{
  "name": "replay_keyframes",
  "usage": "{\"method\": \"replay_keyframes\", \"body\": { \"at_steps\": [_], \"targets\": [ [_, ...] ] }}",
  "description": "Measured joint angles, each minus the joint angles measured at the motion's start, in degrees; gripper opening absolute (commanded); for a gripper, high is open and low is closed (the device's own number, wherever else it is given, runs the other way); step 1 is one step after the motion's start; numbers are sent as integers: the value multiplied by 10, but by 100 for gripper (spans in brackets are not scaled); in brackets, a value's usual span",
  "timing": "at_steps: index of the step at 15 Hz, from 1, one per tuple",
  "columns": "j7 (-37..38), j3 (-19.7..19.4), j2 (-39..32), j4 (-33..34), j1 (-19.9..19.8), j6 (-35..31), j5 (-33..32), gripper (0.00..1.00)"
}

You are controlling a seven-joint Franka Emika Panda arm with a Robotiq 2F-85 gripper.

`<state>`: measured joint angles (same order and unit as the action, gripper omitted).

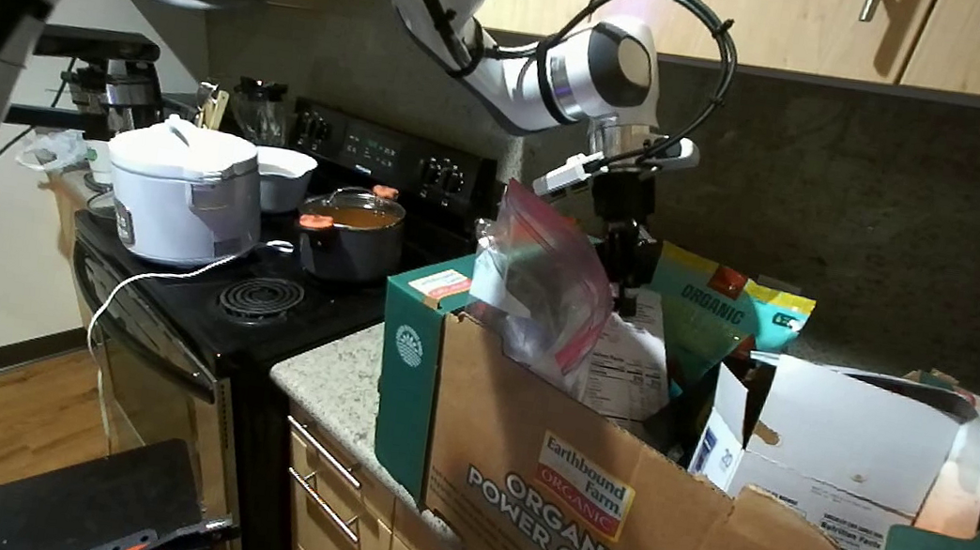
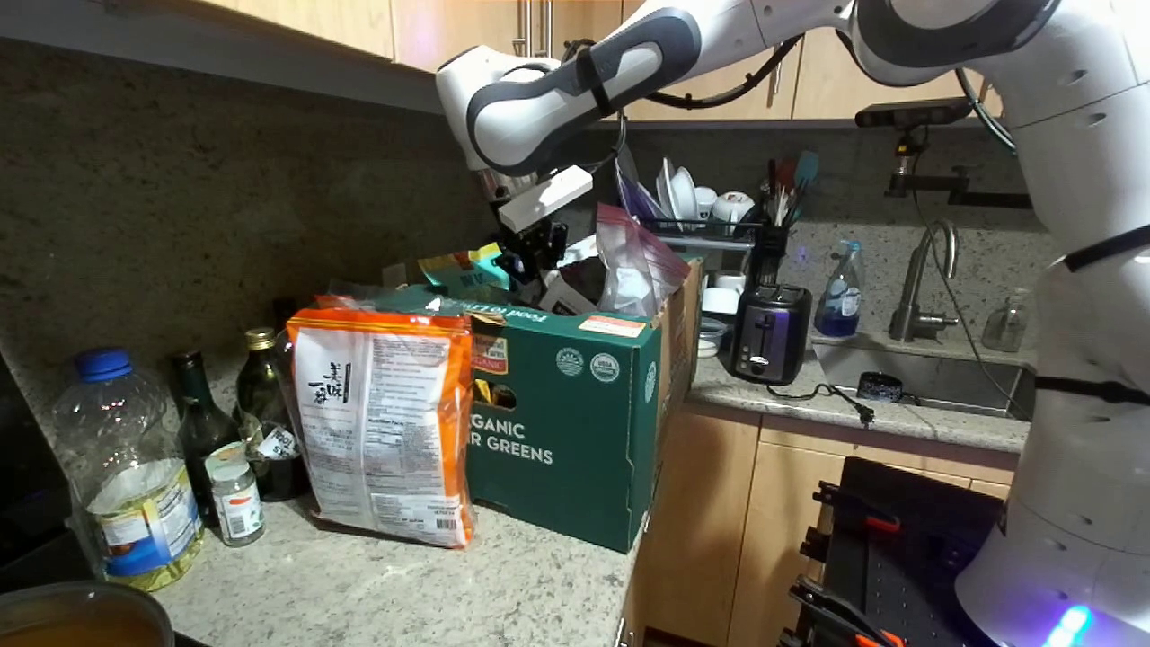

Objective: Pick up the white box, put it on the table and open it

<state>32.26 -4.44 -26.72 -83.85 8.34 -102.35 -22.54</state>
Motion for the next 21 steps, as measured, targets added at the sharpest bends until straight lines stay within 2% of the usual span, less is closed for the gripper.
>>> {"method": "replay_keyframes", "body": {
  "at_steps": [21],
  "targets": [
    [-88,10,120,-29,-20,-7,17,3]
  ]
}}
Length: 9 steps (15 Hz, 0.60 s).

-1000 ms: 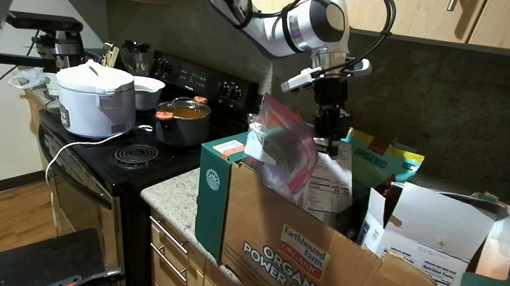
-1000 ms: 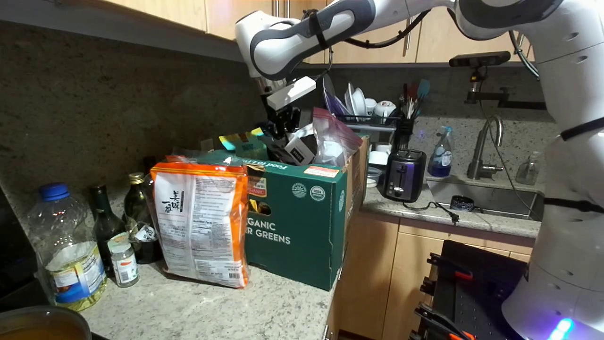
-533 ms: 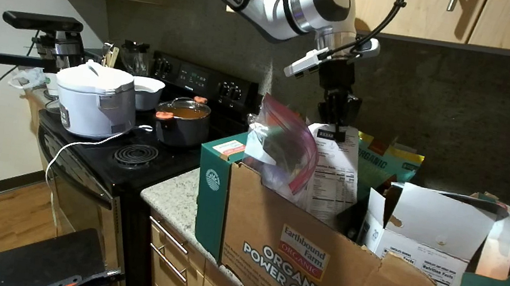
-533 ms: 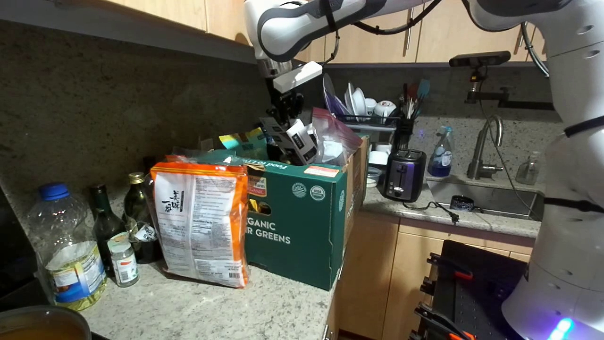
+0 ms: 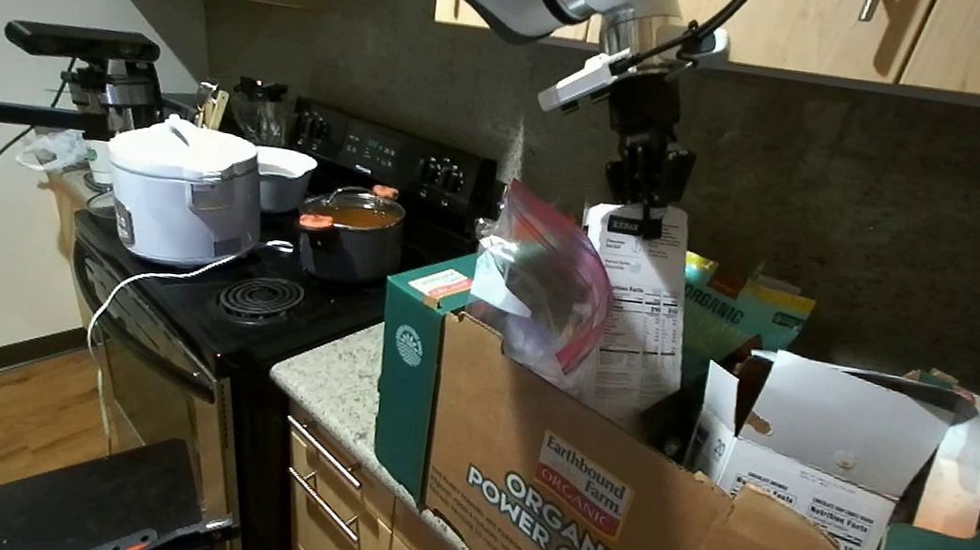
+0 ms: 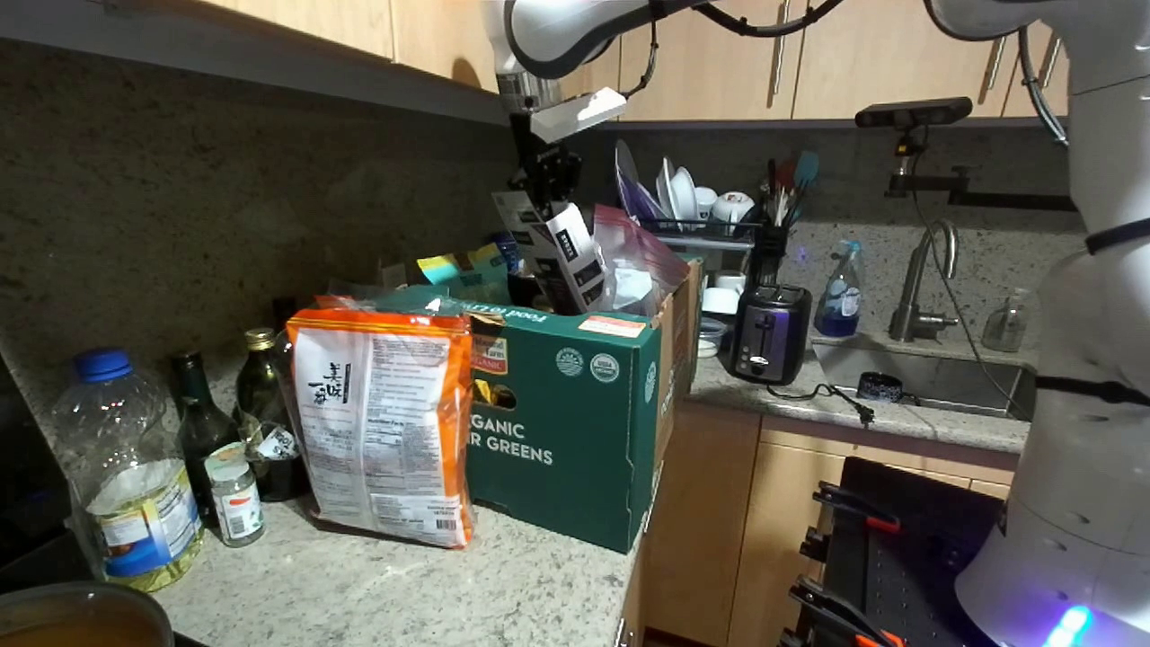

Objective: Pick up the white box, put it on the table and open it

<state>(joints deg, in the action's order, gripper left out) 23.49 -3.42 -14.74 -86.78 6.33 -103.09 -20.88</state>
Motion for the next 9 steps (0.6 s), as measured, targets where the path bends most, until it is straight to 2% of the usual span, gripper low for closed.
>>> {"method": "replay_keyframes", "body": {
  "at_steps": [9],
  "targets": [
    [-78,30,77,-51,0,-22,25,3]
  ]
}}
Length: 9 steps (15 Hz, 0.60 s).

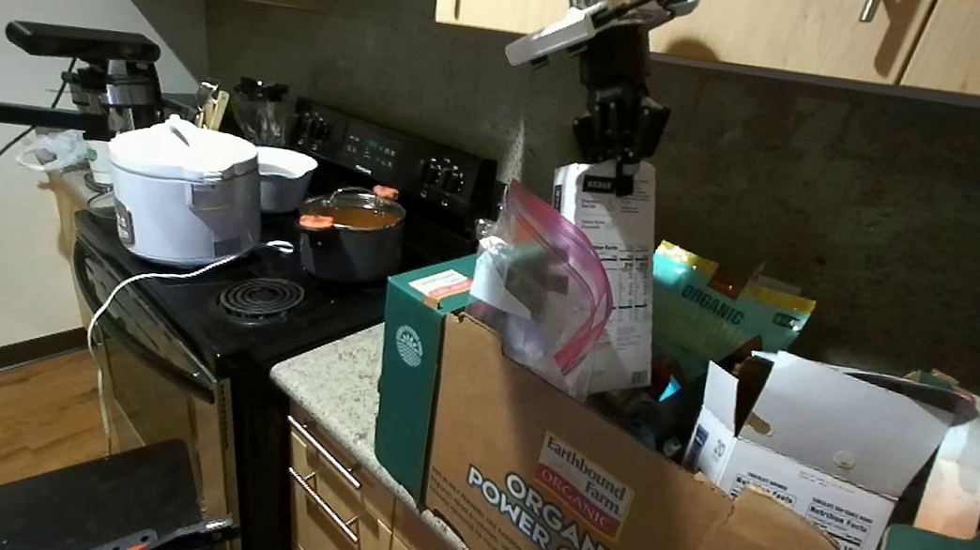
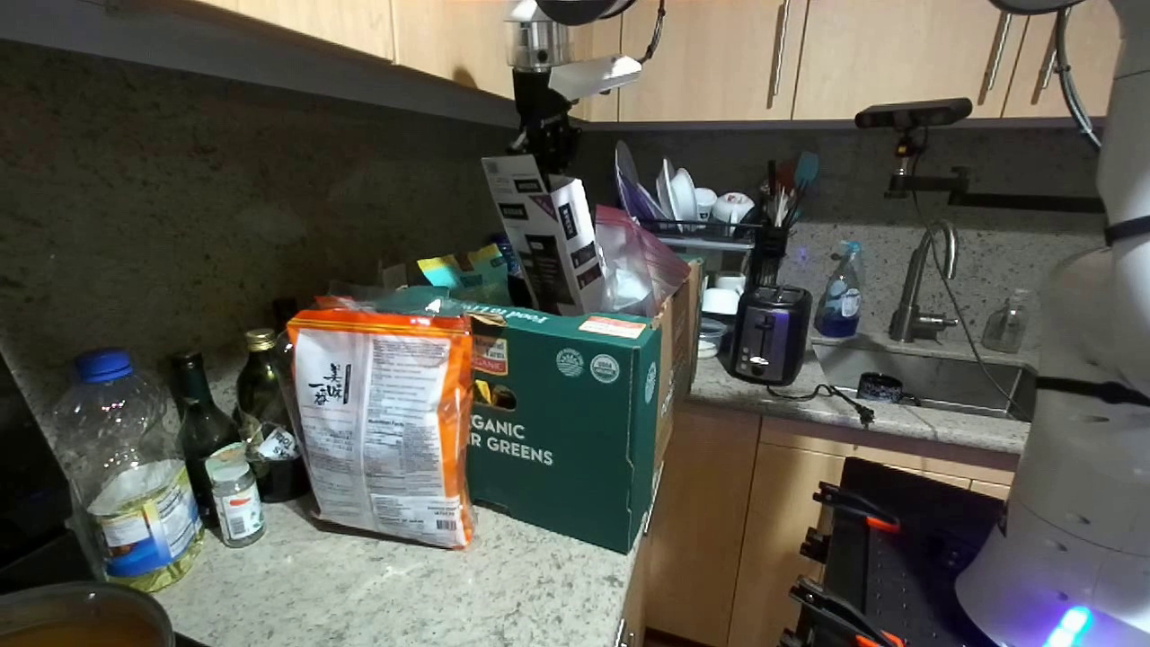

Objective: Pick up the white box, put it on the table and open it

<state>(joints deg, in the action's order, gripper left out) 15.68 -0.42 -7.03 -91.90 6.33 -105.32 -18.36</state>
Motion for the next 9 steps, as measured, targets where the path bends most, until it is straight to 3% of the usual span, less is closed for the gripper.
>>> {"method": "replay_keyframes", "body": {
  "at_steps": [4,5,9],
  "targets": [
    [-47,6,25,-15,0,1,18,3],
    [-56,6,30,-19,-1,1,19,10],
    [-55,7,23,-22,-1,0,20,10]
  ]
}}
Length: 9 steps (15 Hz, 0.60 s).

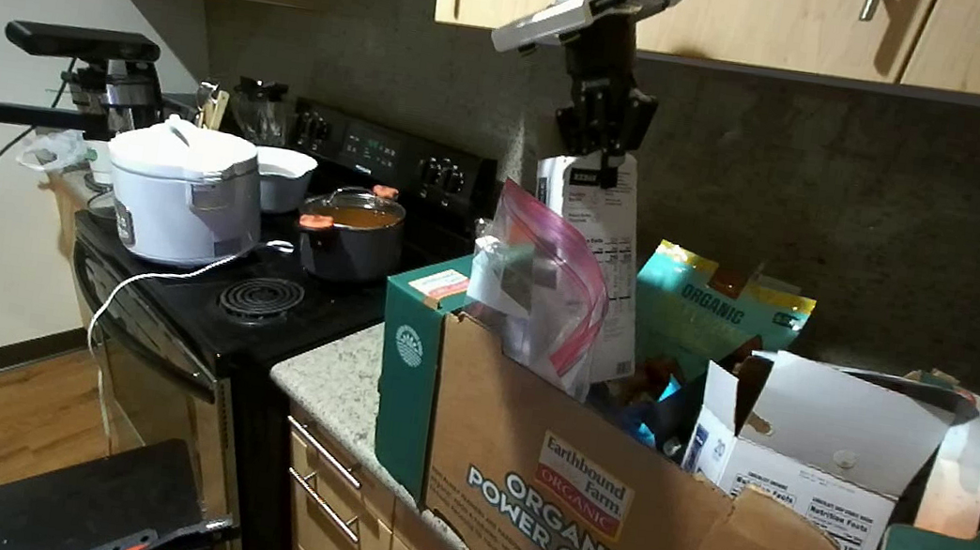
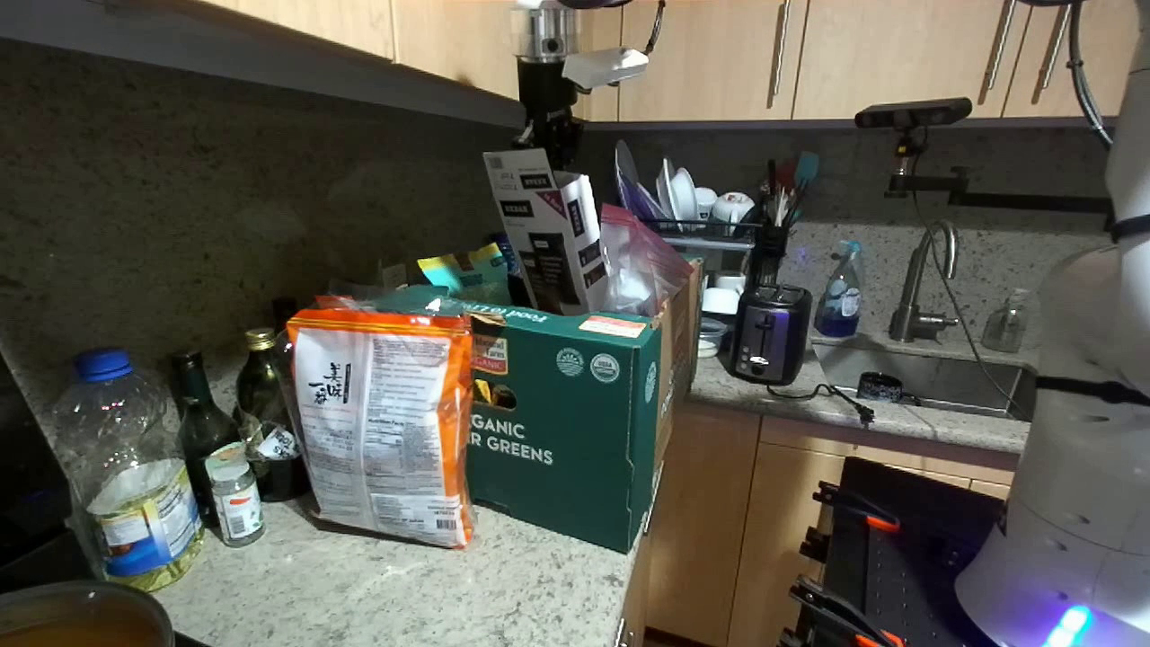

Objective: Pick up the white box, put it on the table and open it

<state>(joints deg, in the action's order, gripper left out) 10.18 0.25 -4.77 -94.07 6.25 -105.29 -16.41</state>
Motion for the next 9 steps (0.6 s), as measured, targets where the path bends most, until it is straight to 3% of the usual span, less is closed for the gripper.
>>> {"method": "replay_keyframes", "body": {
  "at_steps": [3,4,9],
  "targets": [
    [0,0,-4,0,0,0,0,10],
    [0,0,-4,0,0,0,0,3],
    [1,3,-10,-2,0,0,0,3]
  ]
}}
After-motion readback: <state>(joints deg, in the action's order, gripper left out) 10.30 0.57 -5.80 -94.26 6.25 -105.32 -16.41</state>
